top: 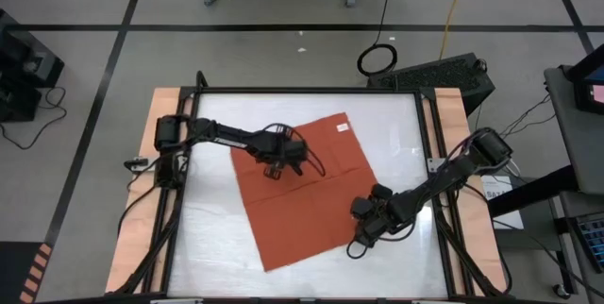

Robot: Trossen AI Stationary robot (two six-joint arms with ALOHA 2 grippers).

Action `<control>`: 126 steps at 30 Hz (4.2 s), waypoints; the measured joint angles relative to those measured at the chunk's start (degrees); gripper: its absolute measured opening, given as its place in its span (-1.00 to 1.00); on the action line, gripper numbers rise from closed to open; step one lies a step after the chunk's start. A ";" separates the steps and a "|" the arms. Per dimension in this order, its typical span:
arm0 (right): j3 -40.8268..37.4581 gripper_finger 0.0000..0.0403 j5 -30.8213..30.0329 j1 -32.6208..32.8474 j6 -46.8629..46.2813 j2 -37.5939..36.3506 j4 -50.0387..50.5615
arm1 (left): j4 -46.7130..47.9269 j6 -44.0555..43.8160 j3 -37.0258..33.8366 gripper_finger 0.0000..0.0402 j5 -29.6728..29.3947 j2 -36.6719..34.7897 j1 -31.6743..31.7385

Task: Roll towel into tight, uniform cylinder
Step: Fold the kitchen towel

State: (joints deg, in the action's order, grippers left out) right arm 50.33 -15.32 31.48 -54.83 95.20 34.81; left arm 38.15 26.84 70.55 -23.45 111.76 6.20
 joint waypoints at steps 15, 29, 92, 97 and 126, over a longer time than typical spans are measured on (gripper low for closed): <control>-1.23 0.10 -8.57 -1.93 3.24 -7.32 6.11 | 14.94 -18.03 -0.02 0.01 1.14 -3.64 -5.34; -7.75 0.10 -5.51 -2.69 3.57 -7.24 -5.30 | 15.81 -23.10 -0.02 0.01 9.89 -3.22 -8.60; 14.15 0.10 3.25 8.76 21.90 0.91 12.64 | 12.98 -9.68 3.30 0.01 6.04 -18.03 -19.13; 11.53 0.10 3.27 11.33 21.44 0.91 12.10 | 16.69 -19.47 1.68 0.01 8.57 -18.00 -29.44; 3.56 -0.21 -1.50 13.46 17.99 0.91 4.06 | -3.82 -52.56 -12.39 0.01 11.59 -9.08 -51.85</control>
State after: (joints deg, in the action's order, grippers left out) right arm 53.89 -16.82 44.95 -36.84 96.12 38.87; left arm 34.33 -25.72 58.15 -11.86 102.68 -45.65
